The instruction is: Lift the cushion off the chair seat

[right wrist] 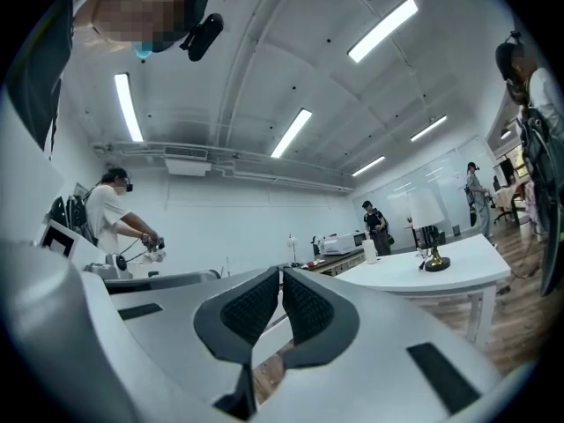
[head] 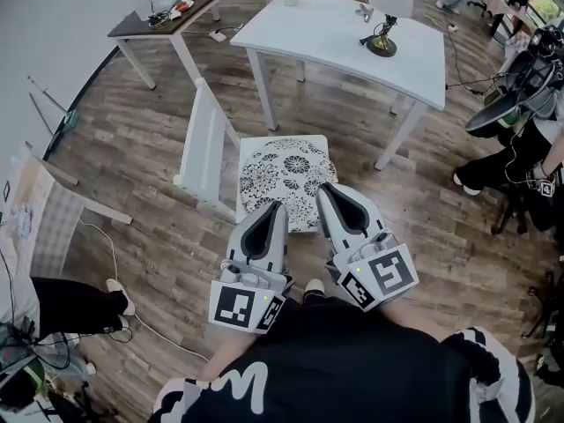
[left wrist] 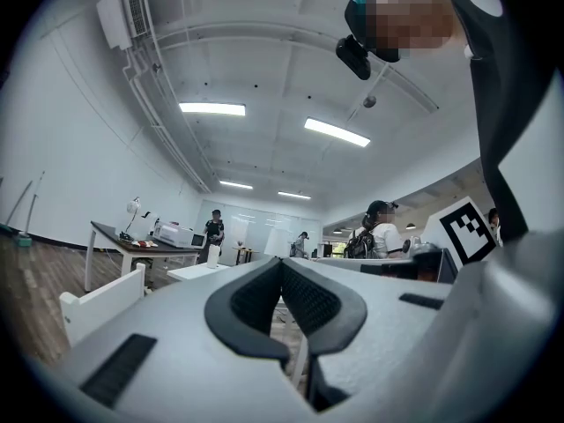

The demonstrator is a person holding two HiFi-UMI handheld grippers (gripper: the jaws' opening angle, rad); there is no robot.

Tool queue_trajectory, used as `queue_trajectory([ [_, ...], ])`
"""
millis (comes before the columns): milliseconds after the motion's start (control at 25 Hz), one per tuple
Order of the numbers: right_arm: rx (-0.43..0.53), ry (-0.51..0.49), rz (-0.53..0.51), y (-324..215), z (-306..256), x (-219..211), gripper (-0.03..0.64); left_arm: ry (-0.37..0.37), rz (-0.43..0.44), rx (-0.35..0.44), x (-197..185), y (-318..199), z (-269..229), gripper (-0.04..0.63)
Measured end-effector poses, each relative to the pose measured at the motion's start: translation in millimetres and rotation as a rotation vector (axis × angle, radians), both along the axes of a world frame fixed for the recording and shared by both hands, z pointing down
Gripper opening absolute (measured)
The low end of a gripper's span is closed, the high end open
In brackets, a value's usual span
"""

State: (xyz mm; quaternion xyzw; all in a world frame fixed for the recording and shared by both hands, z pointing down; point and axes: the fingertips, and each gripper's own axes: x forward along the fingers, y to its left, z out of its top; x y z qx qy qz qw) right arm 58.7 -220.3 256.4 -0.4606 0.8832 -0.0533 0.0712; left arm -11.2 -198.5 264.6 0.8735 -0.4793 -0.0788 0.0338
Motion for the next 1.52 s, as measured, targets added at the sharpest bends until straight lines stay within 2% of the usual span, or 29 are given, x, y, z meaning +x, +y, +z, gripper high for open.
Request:
queue_trajectory([
  [440, -0.055, -0.006, -0.021, -13.9, 24.0, 3.8, 0.028, -0.012, -0.057, -0.046, -7.9, -8.2, 19.1, 0.005],
  [760, -0.095, 0.008, -0.013, -34.2, 43.4, -0.5, 0.028, -0.013, -0.060, -0.077, -18.3, -27.5, 36.2, 0.006],
  [1280, -0.142, 0.091, 0.006, -86.0, 85.5, -18.1, 0.029, -0.016, -0.037, -0.124, -39.7, -75.7, 60.9, 0.005],
  [1520, -0.241, 0.147, -0.033, -104.3, 133.2, -39.3, 0.033, -0.025, -0.036, -0.148, -50.4, -86.2, 75.3, 0.006],
])
